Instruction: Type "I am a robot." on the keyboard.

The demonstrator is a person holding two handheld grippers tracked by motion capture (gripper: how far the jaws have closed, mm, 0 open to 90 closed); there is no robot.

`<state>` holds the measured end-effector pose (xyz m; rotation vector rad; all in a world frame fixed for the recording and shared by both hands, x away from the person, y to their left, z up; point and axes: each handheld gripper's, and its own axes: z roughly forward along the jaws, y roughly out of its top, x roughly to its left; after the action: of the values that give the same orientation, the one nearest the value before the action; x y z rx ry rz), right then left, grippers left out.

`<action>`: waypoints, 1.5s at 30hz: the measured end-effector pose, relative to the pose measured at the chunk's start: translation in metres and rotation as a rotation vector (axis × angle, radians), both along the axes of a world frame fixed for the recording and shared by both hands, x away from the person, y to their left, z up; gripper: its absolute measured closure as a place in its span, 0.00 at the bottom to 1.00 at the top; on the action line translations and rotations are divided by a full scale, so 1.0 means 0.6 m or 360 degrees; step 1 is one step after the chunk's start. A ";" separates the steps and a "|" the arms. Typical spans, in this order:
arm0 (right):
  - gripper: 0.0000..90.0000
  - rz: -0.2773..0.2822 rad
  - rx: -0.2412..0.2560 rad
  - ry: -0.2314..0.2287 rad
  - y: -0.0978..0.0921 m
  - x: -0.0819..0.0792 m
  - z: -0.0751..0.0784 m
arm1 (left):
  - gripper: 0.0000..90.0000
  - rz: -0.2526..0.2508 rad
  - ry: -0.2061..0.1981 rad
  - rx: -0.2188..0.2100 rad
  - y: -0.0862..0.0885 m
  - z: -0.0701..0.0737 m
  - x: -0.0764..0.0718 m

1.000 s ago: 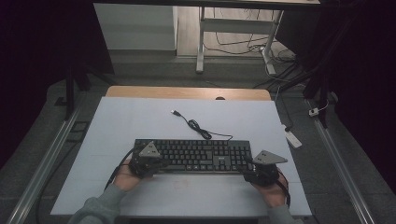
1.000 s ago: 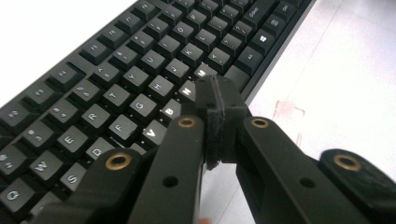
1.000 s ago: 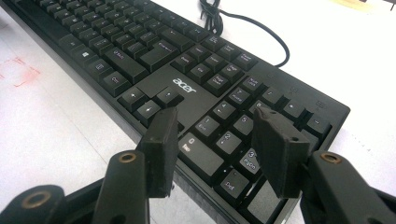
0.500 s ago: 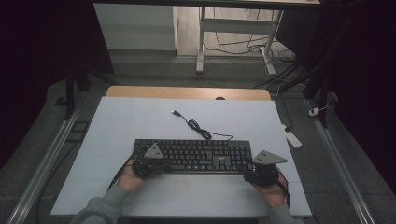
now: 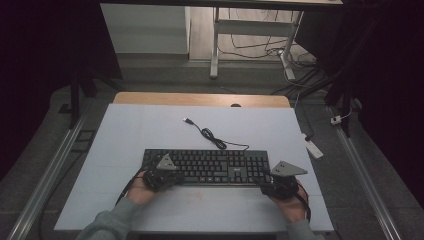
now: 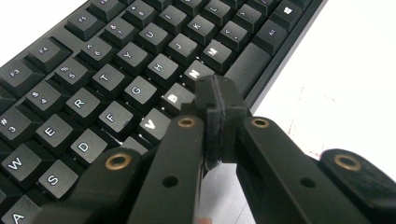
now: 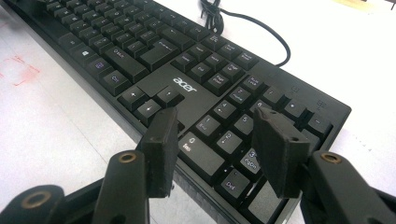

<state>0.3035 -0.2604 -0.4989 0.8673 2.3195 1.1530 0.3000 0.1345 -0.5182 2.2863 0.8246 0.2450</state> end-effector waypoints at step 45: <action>0.56 -0.0013 0.0006 0.0001 -0.004 0.000 0.000 | 0.47 0.0224 -0.0093 -0.0286 0.078 0.041 0.005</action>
<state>0.3038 -0.2626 -0.4988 0.8781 2.3128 1.1540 0.3031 0.1812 -0.4935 2.0478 0.9398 0.2873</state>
